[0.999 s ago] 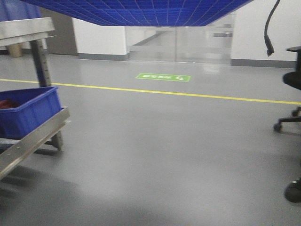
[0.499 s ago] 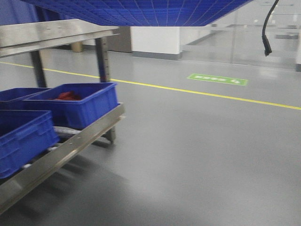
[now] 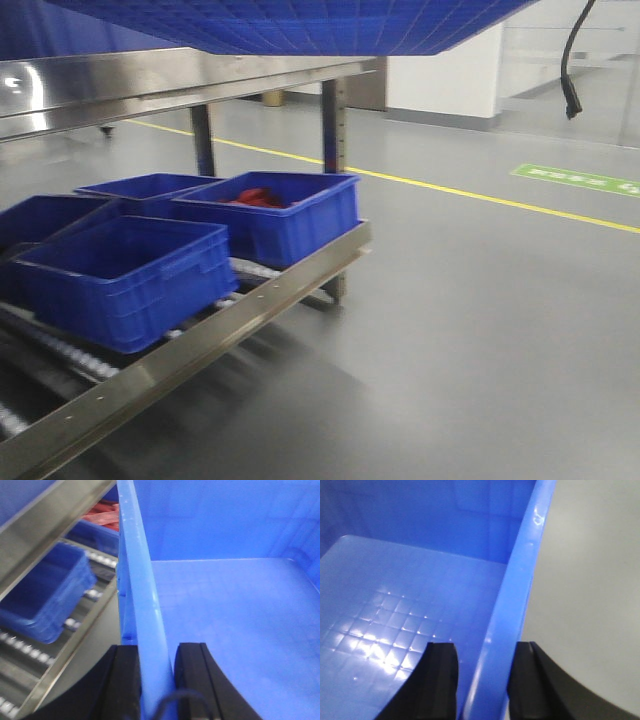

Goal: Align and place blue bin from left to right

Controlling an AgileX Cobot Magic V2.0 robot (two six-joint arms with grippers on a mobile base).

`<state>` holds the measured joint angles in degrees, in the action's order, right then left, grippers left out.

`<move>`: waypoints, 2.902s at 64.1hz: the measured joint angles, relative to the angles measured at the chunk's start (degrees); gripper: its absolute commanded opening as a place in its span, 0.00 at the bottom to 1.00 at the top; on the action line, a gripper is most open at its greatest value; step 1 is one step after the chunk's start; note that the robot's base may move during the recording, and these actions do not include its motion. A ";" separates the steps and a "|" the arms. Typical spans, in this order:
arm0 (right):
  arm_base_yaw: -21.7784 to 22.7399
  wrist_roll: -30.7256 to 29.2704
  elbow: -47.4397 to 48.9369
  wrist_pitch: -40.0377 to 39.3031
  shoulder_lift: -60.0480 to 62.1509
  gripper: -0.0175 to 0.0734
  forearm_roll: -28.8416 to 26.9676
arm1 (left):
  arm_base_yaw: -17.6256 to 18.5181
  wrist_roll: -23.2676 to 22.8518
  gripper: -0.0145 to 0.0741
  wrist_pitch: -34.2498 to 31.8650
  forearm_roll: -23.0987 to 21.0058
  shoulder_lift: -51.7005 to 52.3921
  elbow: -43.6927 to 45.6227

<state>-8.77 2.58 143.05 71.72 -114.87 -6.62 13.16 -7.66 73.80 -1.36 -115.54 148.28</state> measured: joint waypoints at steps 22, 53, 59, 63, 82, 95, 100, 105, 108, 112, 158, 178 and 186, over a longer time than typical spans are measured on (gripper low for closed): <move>0.00 0.00 0.00 -0.12 0.00 0.12 0.00 | 0.00 0.00 0.04 0.00 -0.09 0.00 0.00; 0.00 0.00 0.00 -0.12 0.00 0.12 0.00 | 0.00 0.00 0.04 0.00 -0.09 0.00 0.00; 0.00 0.00 0.00 -0.12 0.00 0.12 0.00 | 0.00 0.00 0.04 0.00 -0.09 0.00 0.00; 0.00 0.00 0.00 -0.12 0.00 0.12 0.00 | 0.00 0.00 0.04 0.00 -0.09 0.00 0.00; 0.00 0.00 0.00 -0.34 0.00 0.12 0.00 | 0.00 0.00 0.04 0.00 -0.09 0.00 0.00; 0.00 0.00 0.00 -0.58 0.00 0.12 0.00 | 0.00 0.00 0.04 0.00 -0.09 0.00 0.00; 0.00 0.00 0.00 -0.58 0.00 0.12 0.00 | 0.00 0.00 0.04 0.00 -0.09 0.00 0.00; 0.00 0.00 0.00 -0.58 0.00 0.12 0.00 | 0.00 0.00 0.04 0.00 -0.09 0.00 0.00; 0.00 0.00 0.00 -0.58 0.00 0.12 0.00 | 0.00 0.00 0.04 0.00 -0.09 0.00 0.00; 0.00 0.00 0.00 -0.58 0.00 0.12 0.00 | 0.00 0.00 0.04 0.00 -0.09 0.00 0.00; 0.00 0.00 0.00 -0.25 0.00 0.12 0.00 | 0.00 0.00 0.04 0.09 0.03 0.00 0.00; 0.00 0.00 0.00 -0.14 0.00 0.12 0.00 | 0.00 0.00 0.04 0.09 -0.08 0.00 0.00; 0.00 0.00 0.00 -0.14 0.00 0.12 0.00 | 0.00 0.00 0.04 0.09 -0.08 0.00 0.00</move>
<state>-8.77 2.58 143.05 71.58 -114.87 -6.62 13.16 -7.66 73.89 -1.44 -115.54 148.28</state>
